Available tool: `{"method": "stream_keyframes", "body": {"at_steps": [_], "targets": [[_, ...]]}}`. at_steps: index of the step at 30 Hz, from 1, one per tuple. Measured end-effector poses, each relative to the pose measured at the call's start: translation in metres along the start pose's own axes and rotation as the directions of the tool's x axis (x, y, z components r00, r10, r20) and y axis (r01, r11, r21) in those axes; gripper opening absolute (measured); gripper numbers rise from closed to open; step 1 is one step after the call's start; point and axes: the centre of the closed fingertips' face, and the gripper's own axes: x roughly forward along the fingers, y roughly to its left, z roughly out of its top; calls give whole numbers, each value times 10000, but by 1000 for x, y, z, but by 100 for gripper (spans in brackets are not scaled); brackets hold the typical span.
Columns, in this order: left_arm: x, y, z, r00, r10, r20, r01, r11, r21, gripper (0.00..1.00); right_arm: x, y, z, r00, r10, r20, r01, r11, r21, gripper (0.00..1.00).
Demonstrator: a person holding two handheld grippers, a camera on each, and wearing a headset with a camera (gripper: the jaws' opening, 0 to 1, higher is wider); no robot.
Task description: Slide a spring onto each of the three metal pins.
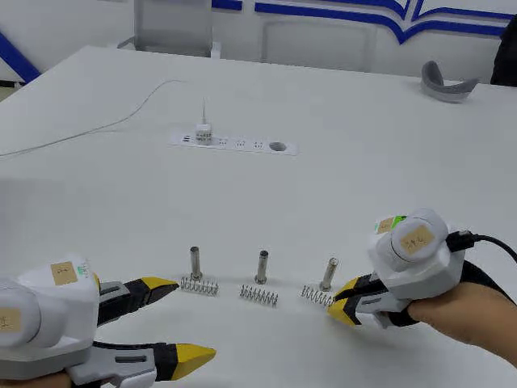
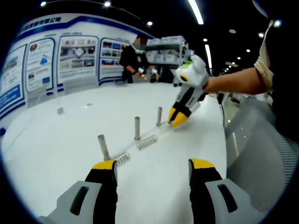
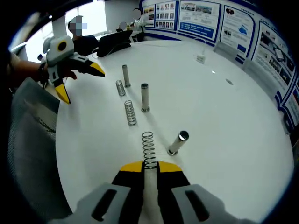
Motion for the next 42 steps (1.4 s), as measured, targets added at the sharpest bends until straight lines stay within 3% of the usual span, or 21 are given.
{"method": "stream_keyframes", "body": {"at_steps": [20,35,42], "targets": [[24,-18,6,9972,-752,-4,751,9960,485,52,-10,32,20,9966,828,-8,-823,9897,-1172,11],[37,-32,8,9915,-1296,-144,1304,9877,864,45,-8,61,33,9859,1657,-221,-1667,9647,-2039,11],[41,-40,7,9870,-1589,-254,1607,9806,1119,40,-6,74,36,9780,2038,-435,-2082,9463,-2472,11]]}}
